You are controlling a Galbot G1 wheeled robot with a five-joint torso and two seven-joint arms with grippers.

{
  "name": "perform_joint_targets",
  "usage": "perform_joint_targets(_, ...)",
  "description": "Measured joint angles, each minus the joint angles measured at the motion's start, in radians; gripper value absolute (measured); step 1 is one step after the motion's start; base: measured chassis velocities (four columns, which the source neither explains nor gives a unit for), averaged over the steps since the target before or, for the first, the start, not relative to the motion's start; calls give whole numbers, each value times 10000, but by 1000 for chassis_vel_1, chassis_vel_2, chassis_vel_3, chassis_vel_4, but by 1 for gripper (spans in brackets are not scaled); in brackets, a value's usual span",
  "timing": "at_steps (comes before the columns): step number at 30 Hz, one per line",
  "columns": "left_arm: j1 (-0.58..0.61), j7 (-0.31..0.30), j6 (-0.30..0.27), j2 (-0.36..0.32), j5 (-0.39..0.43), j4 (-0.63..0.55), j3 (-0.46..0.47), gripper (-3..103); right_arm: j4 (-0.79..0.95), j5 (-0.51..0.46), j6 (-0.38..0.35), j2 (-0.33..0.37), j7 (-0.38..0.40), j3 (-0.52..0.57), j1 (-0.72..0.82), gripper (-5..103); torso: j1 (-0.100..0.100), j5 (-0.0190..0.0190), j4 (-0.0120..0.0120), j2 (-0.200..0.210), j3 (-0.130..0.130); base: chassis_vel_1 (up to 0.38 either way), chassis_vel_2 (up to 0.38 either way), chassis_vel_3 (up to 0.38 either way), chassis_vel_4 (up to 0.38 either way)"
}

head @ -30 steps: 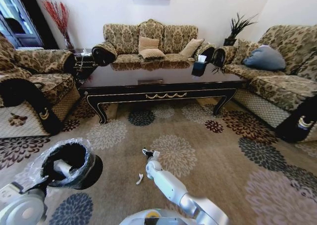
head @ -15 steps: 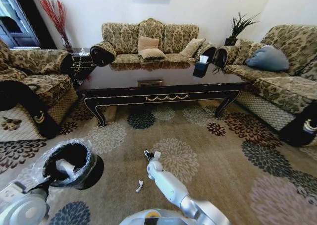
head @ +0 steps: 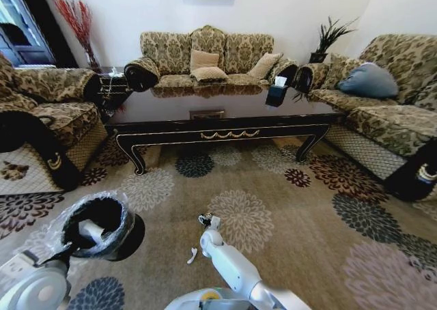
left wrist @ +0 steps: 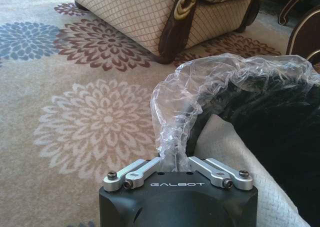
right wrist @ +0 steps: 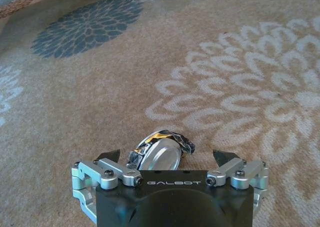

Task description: Move to the front of the table and pick up the trash from the floor, then place it into the trash bin.

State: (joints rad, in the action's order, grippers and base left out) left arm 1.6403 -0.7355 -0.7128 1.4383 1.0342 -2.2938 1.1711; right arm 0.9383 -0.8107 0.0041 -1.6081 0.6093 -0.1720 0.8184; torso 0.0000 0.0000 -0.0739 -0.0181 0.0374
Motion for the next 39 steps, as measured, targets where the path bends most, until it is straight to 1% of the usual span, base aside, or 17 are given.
perform_joint_targets(1,23,3,8,5,0,-13,34,2,-7,-34,-20,0,-25,5,-2,100,0,0,0,0,0,0,0,0,0)
perform_joint_targets(3,37,7,15,8,2,-21,51,2,-6,-52,-38,0,-39,5,6,100,0,1,0,0,0,0,0,0,0)
perform_joint_targets(6,63,12,24,15,15,-70,82,2,59,-76,-73,0,-86,-61,135,85,0,0,0,0,1,0,0,0,0)
perform_joint_targets(7,63,12,24,15,15,-70,82,2,59,-76,-73,0,-86,-61,135,85,0,0,0,0,1,0,0,0,0)
perform_joint_targets(8,62,13,24,16,17,-84,82,2,86,-75,-86,0,-92,-89,181,79,0,0,0,0,0,0,0,0,0)
perform_joint_targets(9,60,13,24,15,17,-92,82,2,107,-73,-100,0,-93,-108,212,79,0,0,0,0,0,0,0,0,0)
perform_joint_targets(11,49,13,26,18,17,-107,66,2,151,-46,-146,0,-96,-164,291,68,0,1,0,0,0,0,0,0,0)
perform_joint_targets(12,49,13,26,18,17,-107,66,2,151,-46,-146,0,-96,-164,291,68,0,1,0,0,0,0,0,0,0)
perform_joint_targets(15,69,13,30,42,-1,-121,23,2,144,5,-161,0,-128,-134,297,52,0,0,-1,0,0,0,0,0,0)
perform_joint_targets(17,79,13,31,46,-6,-123,22,2,128,12,-160,0,-140,-110,287,52,0,0,-1,0,0,0,0,0,0)
perform_joint_targets(21,121,12,43,35,-10,-124,53,2,74,97,-151,0,-178,57,188,30,0,0,-1,0,0,0,0,0,0)
perform_joint_targets(22,121,12,43,35,-10,-124,53,2,74,97,-151,0,-178,57,188,30,0,0,-1,0,0,0,0,0,0)
perform_joint_targets(24,129,12,46,22,-6,-128,56,2,76,151,-135,0,-182,93,175,21,0,0,0,0,1,0,0,0,0)
perform_joint_targets(34,81,14,56,13,-46,-102,-132,2,444,610,0,1,-196,110,393,20,0,0,0,0,1,0,0,0,0)
perform_joint_targets(39,-24,15,63,22,-143,5,-366,2,1124,1002,149,2,-167,-102,533,20,0,0,-1,1,1,0,0,0,0)
